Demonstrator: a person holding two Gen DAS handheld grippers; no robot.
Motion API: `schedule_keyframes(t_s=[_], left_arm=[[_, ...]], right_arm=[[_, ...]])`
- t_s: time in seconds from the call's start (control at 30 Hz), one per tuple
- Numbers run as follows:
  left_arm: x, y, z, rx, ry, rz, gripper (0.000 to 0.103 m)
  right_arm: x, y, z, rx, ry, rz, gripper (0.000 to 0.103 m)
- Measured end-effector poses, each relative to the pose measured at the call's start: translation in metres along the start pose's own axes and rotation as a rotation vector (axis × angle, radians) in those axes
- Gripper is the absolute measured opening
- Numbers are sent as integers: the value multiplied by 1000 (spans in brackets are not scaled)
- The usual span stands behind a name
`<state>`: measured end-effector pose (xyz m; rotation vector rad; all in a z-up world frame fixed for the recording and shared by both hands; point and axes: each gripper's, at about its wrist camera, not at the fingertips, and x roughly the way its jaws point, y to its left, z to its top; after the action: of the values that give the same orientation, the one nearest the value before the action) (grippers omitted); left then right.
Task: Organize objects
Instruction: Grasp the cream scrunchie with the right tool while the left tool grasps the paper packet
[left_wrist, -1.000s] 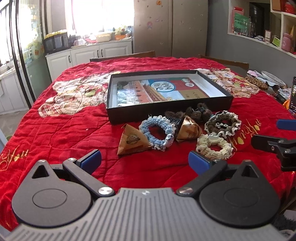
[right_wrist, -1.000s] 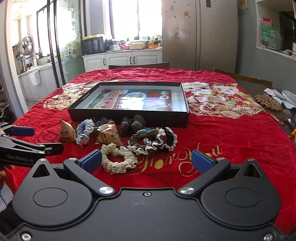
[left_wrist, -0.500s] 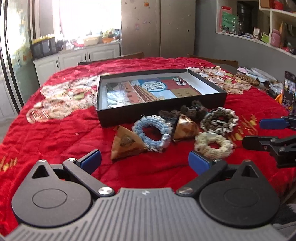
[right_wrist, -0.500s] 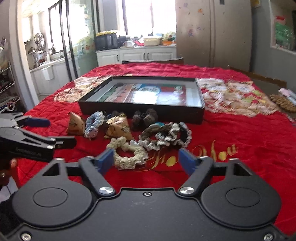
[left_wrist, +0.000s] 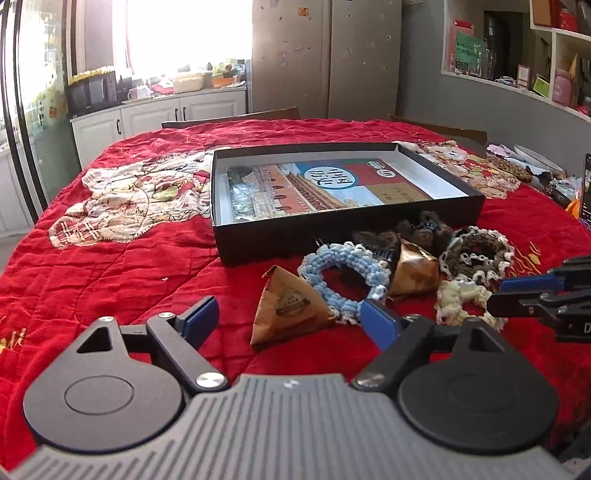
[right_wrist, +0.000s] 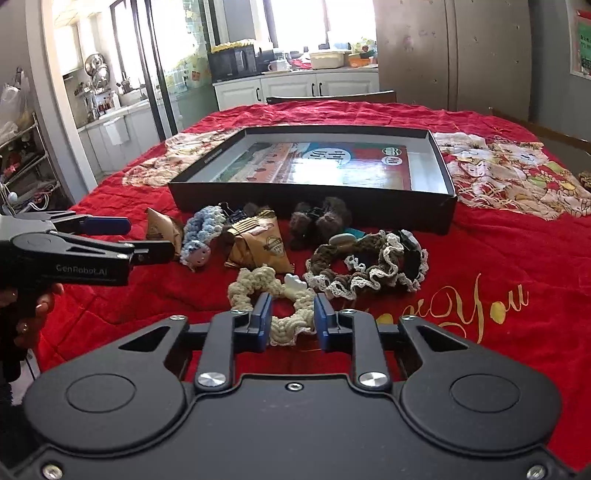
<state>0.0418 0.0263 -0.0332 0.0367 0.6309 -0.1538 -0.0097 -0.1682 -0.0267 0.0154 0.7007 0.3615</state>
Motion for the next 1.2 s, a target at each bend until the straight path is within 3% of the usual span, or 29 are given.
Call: schedule_keyframes(t_s=[0.2,0.37,0.63,0.83,1.2], left_arm=[[11,5,3,-22,5,5,83],[22,11,3,-50,28,-5,66],[26,20,1,-110,44,-70,48],[23,17,1,-94,40,-66,45],[10,21,3,-94,18,-48,43]], right_arm=[[13,-1,-1,-8,28,-14,23],[20,-2,-2,-13,39,-19,23],[26,-1,-2,-52,31,-42,20],[24,0,-3,-65,28,-29,13],[7,2,-1,-91,-2,8,11]])
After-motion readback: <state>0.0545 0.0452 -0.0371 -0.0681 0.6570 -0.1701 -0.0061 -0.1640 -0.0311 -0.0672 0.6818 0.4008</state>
